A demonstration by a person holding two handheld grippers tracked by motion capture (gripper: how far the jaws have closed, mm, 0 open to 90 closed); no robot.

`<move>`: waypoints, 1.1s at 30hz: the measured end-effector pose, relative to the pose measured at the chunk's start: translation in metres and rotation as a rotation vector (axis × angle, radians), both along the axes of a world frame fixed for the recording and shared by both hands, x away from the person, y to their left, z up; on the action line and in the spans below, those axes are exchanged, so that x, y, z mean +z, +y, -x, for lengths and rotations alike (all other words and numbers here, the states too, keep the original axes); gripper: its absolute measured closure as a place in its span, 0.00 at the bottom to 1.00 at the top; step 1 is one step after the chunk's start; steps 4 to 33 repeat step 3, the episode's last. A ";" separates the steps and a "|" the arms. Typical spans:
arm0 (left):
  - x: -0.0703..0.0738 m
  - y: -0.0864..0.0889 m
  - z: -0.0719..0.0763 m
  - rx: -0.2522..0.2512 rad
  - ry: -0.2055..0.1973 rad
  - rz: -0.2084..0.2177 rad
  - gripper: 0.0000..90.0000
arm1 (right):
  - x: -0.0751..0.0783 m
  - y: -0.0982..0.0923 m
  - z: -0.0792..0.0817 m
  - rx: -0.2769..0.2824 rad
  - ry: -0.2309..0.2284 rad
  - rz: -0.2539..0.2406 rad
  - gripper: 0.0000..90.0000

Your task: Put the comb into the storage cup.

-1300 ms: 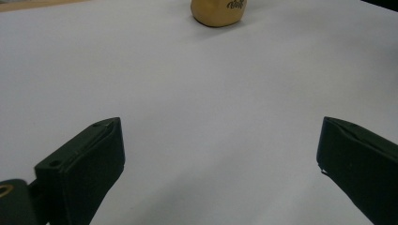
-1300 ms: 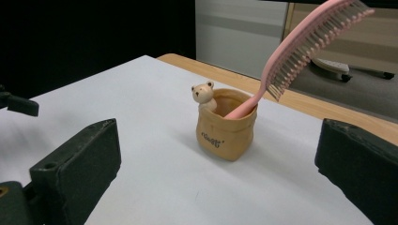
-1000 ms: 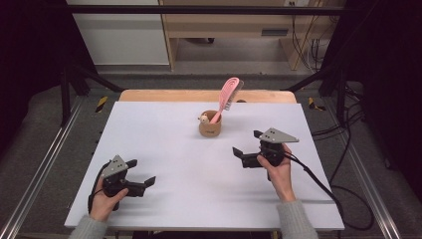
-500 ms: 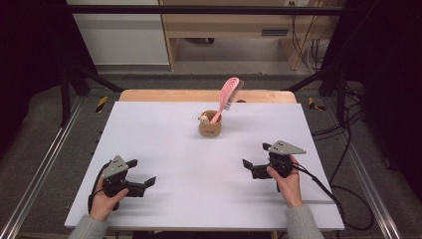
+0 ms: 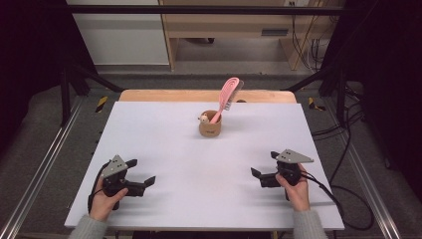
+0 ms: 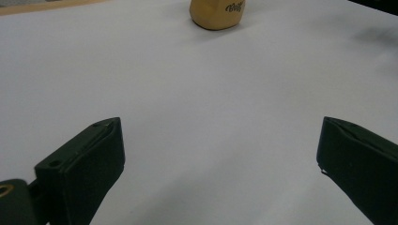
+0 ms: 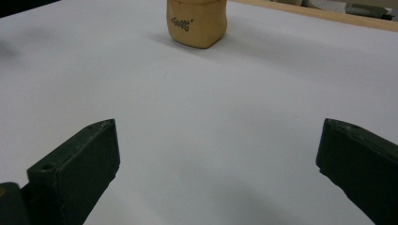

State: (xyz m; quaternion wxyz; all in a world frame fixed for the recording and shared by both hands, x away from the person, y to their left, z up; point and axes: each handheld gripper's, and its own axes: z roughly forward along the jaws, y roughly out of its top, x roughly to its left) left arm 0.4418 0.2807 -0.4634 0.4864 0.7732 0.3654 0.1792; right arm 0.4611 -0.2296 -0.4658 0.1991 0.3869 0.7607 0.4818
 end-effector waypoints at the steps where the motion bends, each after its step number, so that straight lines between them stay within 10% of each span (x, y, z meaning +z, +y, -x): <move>1: 0.000 0.000 0.000 0.001 0.000 0.000 0.02 | -0.001 -0.001 0.000 0.004 0.004 0.009 0.00; 33: 0.000 0.000 0.000 0.000 0.001 -0.001 0.02 | -0.002 -0.001 0.001 0.005 0.003 0.036 0.00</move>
